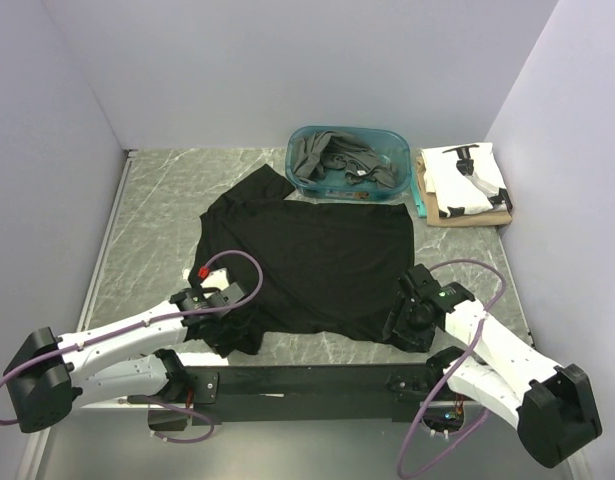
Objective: Fold and stack the t-shirts
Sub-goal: Fold the tshirt
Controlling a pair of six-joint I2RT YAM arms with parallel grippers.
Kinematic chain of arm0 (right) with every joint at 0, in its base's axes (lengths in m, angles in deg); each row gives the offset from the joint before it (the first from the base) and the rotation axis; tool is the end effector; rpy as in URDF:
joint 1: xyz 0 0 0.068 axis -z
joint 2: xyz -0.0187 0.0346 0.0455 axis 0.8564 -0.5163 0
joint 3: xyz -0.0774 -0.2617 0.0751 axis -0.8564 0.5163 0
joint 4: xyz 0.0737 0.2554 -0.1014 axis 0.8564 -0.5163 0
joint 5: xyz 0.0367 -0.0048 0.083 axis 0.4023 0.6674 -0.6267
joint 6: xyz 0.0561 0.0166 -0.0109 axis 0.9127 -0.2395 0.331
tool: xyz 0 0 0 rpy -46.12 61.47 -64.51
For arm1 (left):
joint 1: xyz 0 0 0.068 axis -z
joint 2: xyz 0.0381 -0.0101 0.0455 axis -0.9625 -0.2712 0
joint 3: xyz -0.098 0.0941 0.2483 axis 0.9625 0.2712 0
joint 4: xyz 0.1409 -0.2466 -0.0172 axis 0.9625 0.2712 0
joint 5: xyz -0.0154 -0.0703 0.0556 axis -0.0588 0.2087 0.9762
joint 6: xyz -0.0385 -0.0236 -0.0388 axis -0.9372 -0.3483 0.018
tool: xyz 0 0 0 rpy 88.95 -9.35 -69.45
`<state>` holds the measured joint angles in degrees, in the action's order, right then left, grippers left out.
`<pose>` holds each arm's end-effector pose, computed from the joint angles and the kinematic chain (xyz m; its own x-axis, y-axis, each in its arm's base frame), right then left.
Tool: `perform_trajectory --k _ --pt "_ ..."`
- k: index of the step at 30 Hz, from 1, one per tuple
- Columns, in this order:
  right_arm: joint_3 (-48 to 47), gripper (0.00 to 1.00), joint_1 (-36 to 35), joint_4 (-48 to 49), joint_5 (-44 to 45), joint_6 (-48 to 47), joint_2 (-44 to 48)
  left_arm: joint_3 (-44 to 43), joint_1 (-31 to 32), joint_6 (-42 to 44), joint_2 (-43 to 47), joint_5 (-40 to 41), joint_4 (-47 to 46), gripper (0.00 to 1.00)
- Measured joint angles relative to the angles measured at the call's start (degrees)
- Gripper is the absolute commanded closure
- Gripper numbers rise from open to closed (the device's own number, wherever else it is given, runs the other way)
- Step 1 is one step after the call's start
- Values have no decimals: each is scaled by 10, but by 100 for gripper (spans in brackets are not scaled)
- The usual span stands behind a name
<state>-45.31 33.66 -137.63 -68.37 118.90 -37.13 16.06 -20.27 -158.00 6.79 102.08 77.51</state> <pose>0.1321 0.0652 0.1539 -0.9100 0.4051 -0.0881 0.3834 0.9032 0.1931 0.1130 -0.1341 0.1734 -0.8719 -0.3408 -0.3518 -0.3000 0.9393 -0.1664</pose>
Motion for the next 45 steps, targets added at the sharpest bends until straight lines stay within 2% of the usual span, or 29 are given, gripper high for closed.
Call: perform_trajectory --k 10,13,16,17,20,26,34,39,45 --pt "24 33 0 9 -19 5 -8 -6 0 10 -4 2 -1 99" --pt "17 37 0 13 -19 -6 -36 -6 0 10 -4 3 -1 99" --pt "11 51 0 13 -18 -18 -54 -6 0 9 -2 7 1 99" --pt "10 64 0 14 -18 -21 -57 -6 0 7 -1 10 2 99" --pt "10 79 0 24 -15 -30 -59 -12 0 2 1 17 13 99" --pt "9 100 0 61 -11 -37 -59 -37 0 -5 0 43 34 99" --pt "-10 100 0 83 12 -57 -59 -59 0 -3 -6 59 51 99" --pt "-49 100 0 82 19 -77 -57 -104 -5 9 -16 80 58 99" --pt "-79 100 0 82 33 -97 -58 -137 -54 47 -16 103 35 99"
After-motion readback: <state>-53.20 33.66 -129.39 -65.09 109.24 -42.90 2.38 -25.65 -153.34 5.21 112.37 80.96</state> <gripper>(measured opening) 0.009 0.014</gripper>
